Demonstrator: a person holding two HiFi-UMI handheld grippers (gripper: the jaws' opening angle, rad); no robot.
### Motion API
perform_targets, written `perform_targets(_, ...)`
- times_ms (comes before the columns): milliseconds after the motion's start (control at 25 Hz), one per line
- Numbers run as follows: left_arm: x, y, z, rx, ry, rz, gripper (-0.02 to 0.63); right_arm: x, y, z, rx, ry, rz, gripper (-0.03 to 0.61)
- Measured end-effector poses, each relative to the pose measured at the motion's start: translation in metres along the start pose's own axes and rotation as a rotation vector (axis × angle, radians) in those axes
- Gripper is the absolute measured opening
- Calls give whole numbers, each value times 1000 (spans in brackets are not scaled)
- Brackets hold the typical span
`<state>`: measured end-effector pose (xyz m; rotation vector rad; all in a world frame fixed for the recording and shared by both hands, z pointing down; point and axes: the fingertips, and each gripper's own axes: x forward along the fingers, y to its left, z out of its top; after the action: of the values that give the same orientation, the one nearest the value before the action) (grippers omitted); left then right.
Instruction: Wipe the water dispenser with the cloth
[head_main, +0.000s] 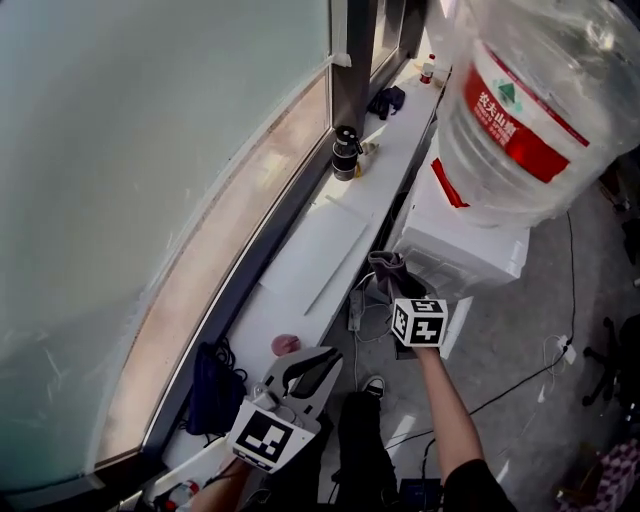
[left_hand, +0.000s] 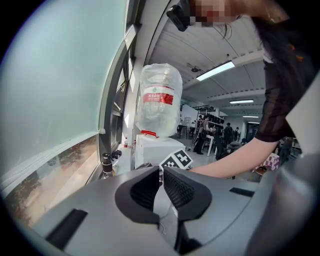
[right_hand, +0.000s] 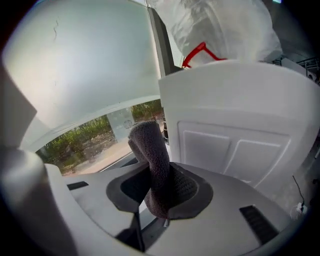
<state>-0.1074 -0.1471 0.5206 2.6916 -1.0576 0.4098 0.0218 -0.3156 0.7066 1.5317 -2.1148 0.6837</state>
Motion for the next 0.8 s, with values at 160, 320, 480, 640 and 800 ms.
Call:
perform_targets(160,-12,9,-11,-14,20,35,28,38,-6,-28,-33,83,-43,106)
perform_targets(320,-15,19,-24,-33,44,62,28,58,-46,-52,-28,152,-132,106)
perform_targets(480,-10,24,-31,-46,56,70,28,52,-91,-72,17,191,-199,107)
perform_targets(640,3,23,-30,-38,53,51,28,31,-132,-96,39,224,-263,107)
perform_targets(800,22,16,-25,-29,48,17,28,-2,-178,-110,83,235,-345,107)
